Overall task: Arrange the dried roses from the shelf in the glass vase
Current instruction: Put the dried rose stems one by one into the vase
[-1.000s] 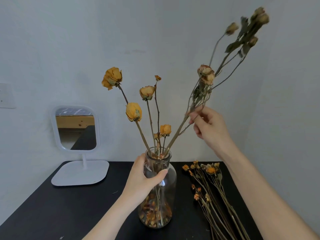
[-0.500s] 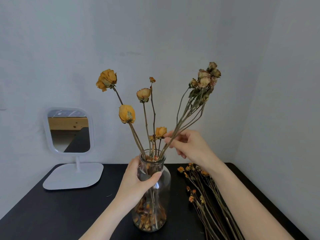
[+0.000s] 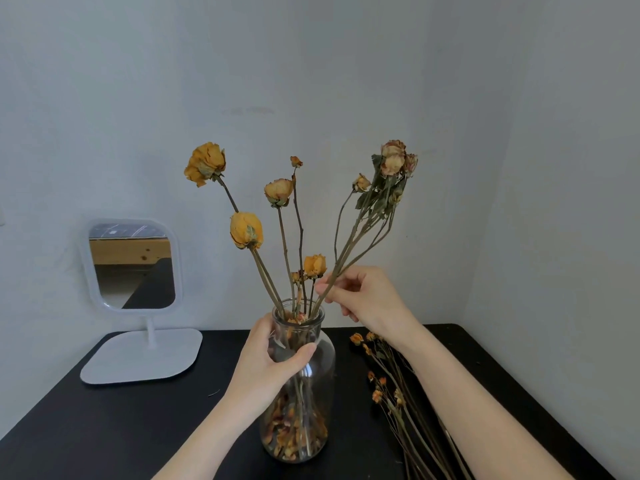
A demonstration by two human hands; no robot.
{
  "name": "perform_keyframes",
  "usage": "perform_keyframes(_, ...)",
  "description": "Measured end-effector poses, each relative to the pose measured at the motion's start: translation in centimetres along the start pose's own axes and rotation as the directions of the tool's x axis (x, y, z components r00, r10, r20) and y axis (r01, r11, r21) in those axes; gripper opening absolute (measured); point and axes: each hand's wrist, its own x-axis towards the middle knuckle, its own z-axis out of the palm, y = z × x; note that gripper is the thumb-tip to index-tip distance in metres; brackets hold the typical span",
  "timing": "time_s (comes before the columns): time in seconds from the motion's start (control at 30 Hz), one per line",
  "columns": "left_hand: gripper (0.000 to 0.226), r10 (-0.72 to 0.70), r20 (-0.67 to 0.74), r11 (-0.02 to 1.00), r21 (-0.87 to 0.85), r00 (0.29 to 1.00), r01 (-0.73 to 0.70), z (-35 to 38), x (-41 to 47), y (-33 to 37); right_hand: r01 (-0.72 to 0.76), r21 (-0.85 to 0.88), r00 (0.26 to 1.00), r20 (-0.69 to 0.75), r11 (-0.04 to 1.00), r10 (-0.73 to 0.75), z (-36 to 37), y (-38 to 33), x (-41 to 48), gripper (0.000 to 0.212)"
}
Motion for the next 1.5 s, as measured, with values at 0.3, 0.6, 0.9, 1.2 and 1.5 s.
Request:
perform_keyframes(0.3, 0.071, -0.062, -0.001, 0.998, 0.002, 0.998, 0.062, -0.7, -1.2, 0.7, -0.003, 0.04, 1.0, -0.012, 0.999, 0.004, -1.8, 1.3, -2.1, 0.013)
perform_keyframes(0.6, 0.029, 0.229, -0.073, 0.963, 0.161, 0.971, -0.215, 3.5, -9.5, 0.9, -0.279, -0.067, 0.954, -0.136, 0.958, 0.268, -7.0, 8.0, -7.5, 0.01)
perform_keyframes(0.9, 0.015, -0.143, 0.292, 0.892, 0.451, 0.946, -0.004, 11.0, -7.2, -0.4, -0.489, -0.209, 0.869, -0.202, 0.847, 0.452, -10.3, 13.9, -12.0, 0.012)
perform_keyframes(1.2, 0.035, -0.43, 0.192, 0.842, 0.436, 0.882, 0.316, 14.5, -4.9, -1.3, -0.45, -0.427, 0.883, -0.082, 0.785, 0.462, -8.0, 15.0, -12.1, 0.014)
perform_keyframes(1.5, 0.026, -0.642, 0.083, 0.75, 0.276, 0.762, 0.602, 15.6, -4.1, -1.5, -0.365, -0.544, 0.881, 0.06, 0.756, 0.468, -5.6, 14.6, -11.9, 0.009)
